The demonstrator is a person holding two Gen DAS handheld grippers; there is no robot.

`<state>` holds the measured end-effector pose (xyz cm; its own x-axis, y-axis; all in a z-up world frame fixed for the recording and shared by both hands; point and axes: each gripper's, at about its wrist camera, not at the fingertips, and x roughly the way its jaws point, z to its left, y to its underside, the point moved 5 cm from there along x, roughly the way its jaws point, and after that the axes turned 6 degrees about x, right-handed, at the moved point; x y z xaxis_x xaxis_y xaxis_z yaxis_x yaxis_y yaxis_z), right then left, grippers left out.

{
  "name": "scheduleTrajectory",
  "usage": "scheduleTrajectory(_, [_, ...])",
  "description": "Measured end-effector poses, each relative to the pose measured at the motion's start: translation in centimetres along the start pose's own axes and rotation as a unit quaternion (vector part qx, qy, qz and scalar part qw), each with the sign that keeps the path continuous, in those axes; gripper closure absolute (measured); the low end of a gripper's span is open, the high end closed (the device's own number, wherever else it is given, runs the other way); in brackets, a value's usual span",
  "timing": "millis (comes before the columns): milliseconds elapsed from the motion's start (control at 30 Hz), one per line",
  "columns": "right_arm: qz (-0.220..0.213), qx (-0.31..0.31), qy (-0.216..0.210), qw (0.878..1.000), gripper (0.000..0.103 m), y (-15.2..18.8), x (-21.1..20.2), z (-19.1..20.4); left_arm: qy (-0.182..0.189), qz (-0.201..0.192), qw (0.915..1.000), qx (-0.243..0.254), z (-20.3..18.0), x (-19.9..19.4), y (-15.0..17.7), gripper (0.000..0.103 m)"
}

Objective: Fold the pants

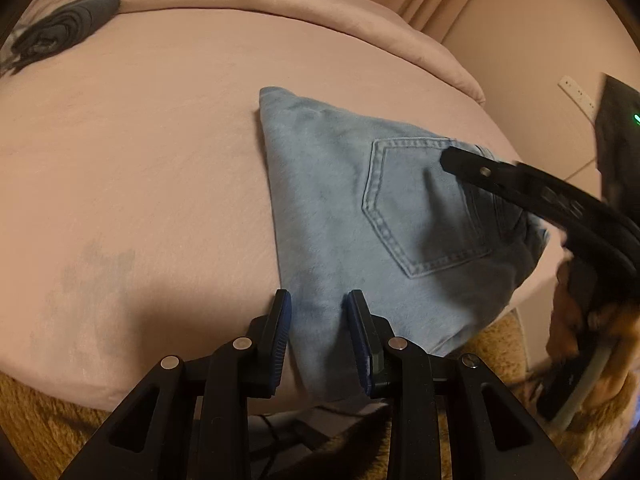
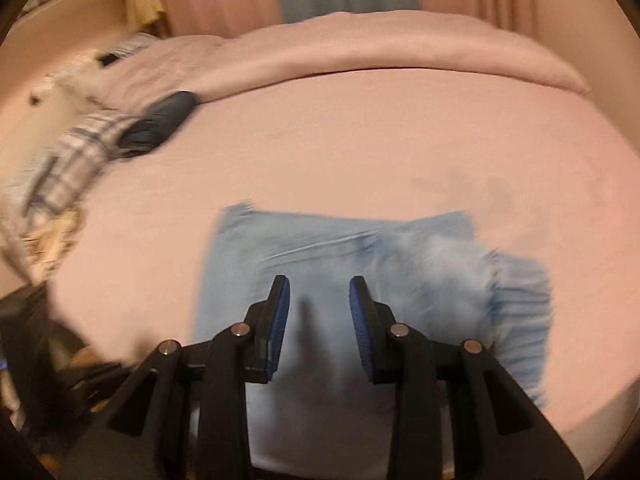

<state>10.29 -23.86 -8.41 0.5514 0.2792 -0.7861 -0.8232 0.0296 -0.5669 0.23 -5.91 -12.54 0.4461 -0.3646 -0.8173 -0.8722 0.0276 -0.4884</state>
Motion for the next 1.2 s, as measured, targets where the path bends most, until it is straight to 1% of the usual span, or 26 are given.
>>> scheduleTrajectory(33, [0.01, 0.004, 0.001, 1.0, 0.074, -0.1, 0.7, -0.4, -0.003, 0.001, 1.0, 0.004, 0.0, 0.0, 0.1, 0.072])
scheduleTrajectory(67, [0.021, 0.009, -0.001, 1.0, 0.077, 0.0, 1.3, -0.8, -0.004, 0.002, 1.0, 0.007, 0.1, 0.1, 0.2, 0.071])
scheduleTrajectory(133, [0.033, 0.015, 0.01, 0.999, 0.087, 0.3, 2.7, -1.9, 0.001, 0.004, 1.0, -0.001, 0.3, 0.3, 0.2, 0.071])
scheduleTrajectory(167, [0.034, 0.012, 0.021, 0.999, 0.099, 0.6, 2.7, -2.0, 0.005, 0.005, 1.0, -0.005, 0.5, 0.3, 0.4, 0.071])
scheduleTrajectory(200, [0.034, 0.008, 0.033, 0.999, 0.103, 0.7, 3.1, -2.3, 0.009, 0.005, 0.9999, -0.008, 0.4, 0.4, 0.3, 0.071])
scheduleTrajectory(233, [0.032, 0.008, 0.038, 0.999, 0.103, 0.7, 3.2, -2.4, 0.012, 0.005, 0.9999, -0.011, 0.4, 0.4, 0.4, 0.071])
scheduleTrajectory(300, [0.034, 0.019, 0.029, 0.999, 0.103, 0.7, 3.2, -2.6, 0.016, 0.005, 0.9998, -0.012, 0.2, 0.4, 0.5, 0.071])
scheduleTrajectory(367, [0.037, 0.024, 0.022, 0.999, 0.103, 0.6, 3.1, -3.0, 0.01, 0.003, 0.9999, -0.007, 0.0, 0.3, 0.6, 0.071])
scheduleTrajectory(467, [0.033, 0.016, 0.025, 0.999, 0.103, 0.9, 3.3, -2.8, 0.0, 0.001, 1.0, -0.004, -0.5, 0.5, 0.5, 0.071])
scheduleTrajectory(733, [0.023, 0.022, 0.028, 0.999, 0.103, 0.8, 3.4, -2.3, -0.006, 0.004, 0.9999, -0.008, -0.9, 0.0, 1.0, 0.071])
scheduleTrajectory(800, [0.025, 0.027, 0.018, 0.999, 0.098, 0.8, 2.7, -2.1, -0.004, 0.004, 0.9999, -0.01, -1.0, -0.1, 1.0, 0.071])
scheduleTrajectory(833, [0.022, 0.027, 0.01, 0.999, 0.095, 1.0, 1.8, -1.9, -0.002, 0.003, 0.9999, -0.01, -1.0, -0.1, 1.0, 0.071])
scheduleTrajectory(900, [0.009, 0.014, 0.003, 1.0, 0.069, 1.5, 0.2, -1.4, 0.003, 0.006, 0.9999, -0.013, -0.9, 0.1, 0.9, 0.071])
scheduleTrajectory(933, [0.002, 0.001, 0.009, 1.0, 0.065, 2.0, -0.9, -1.2, 0.004, 0.008, 0.9999, -0.015, -0.9, 0.1, 0.8, 0.071])
scheduleTrajectory(1000, [0.004, -0.012, 0.026, 1.0, 0.067, 2.9, -1.7, -1.2, 0.001, 0.009, 0.9999, -0.011, -1.0, 0.2, 0.7, 0.071])
scheduleTrajectory(1100, [0.019, -0.013, 0.047, 0.999, 0.068, 4.9, -2.4, -1.8, -0.007, 0.01, 0.9999, -0.006, -1.3, 0.3, 0.5, 0.071])
scheduleTrajectory(1133, [0.025, -0.012, 0.051, 0.998, 0.069, 5.9, -2.5, -2.2, -0.008, 0.011, 0.9999, -0.005, -1.3, 0.3, 0.4, 0.071])
scheduleTrajectory(1200, [0.023, -0.01, 0.047, 0.999, 0.069, 6.7, -2.4, -2.7, -0.008, 0.013, 0.9999, -0.003, -1.4, 0.5, 0.3, 0.071])
